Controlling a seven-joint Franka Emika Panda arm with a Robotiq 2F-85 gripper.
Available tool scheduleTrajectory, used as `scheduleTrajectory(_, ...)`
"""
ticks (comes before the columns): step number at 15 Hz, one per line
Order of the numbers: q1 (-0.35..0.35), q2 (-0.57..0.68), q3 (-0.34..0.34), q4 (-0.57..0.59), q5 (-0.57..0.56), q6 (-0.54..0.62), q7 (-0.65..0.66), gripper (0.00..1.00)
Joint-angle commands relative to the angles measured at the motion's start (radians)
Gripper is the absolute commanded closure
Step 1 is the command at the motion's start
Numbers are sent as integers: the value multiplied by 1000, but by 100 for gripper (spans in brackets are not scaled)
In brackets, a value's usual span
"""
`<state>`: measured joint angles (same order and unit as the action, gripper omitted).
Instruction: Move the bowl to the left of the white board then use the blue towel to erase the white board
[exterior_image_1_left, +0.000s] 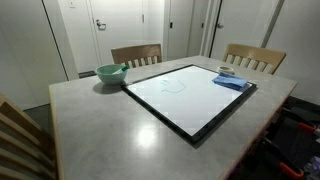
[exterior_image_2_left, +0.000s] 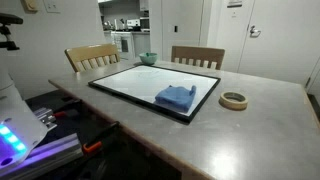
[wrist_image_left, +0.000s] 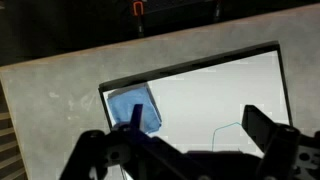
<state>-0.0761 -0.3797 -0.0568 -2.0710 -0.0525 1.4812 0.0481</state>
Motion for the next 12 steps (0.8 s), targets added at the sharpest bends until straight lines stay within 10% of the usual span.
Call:
scheduleTrajectory(1, 1, 1, -1, 2, 0, -2, 0, 0)
scheduleTrajectory(12, 17, 14, -9, 3, 9, 32, -71, 0)
